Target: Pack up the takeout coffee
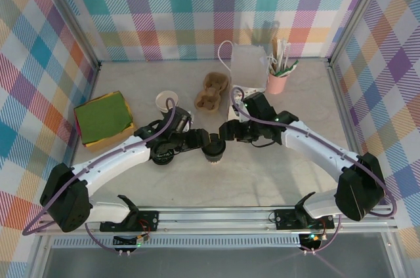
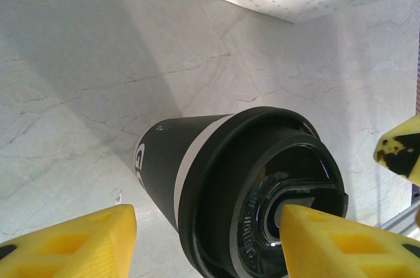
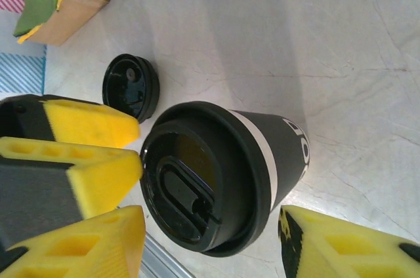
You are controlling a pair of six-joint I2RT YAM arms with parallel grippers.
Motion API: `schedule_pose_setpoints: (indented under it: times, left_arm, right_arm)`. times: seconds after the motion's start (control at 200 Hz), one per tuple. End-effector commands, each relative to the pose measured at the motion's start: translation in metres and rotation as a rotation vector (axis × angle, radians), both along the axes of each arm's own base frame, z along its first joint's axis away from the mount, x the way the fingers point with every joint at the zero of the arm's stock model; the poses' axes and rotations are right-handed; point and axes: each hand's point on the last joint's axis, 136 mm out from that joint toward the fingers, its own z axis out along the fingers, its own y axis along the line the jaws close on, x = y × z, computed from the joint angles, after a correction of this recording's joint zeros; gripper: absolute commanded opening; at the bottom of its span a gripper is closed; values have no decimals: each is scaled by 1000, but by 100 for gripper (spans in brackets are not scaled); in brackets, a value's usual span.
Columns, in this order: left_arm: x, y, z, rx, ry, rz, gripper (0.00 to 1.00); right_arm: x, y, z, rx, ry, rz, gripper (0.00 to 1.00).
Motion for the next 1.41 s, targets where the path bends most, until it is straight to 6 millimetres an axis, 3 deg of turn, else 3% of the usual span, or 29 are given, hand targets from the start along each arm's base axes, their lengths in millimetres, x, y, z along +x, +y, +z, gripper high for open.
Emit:
schedule_pose_setpoints:
  times: [0.0,0.295,0.395,0.855,1.195,1.325,1.4]
  left_arm:
    - [2,-13,10,-32,-25,-36,58]
    - [-2,-15,0,-17,-4,-45,56]
    - [-3,-13,-2,-4,-2,-41,50]
    - [-10,1,-30,71,41,-17,42]
    - [-19,16,-63,148,106,4,37]
    - [-24,18,-68,146,120,4,37]
    - [-23,15,-61,126,105,2,37]
  right_arm:
    - [-1,9,-2,44,30,23,55]
    - [-4,5,-27,-22,61,37,56]
    - [-5,4,-34,-51,58,41,56]
    - [-7,-10,-67,-182,70,32,52]
    - [-12,-11,-76,-215,72,42,52]
    - [-15,-10,-80,-225,78,50,52]
    - [-15,-9,-76,-224,66,55,52]
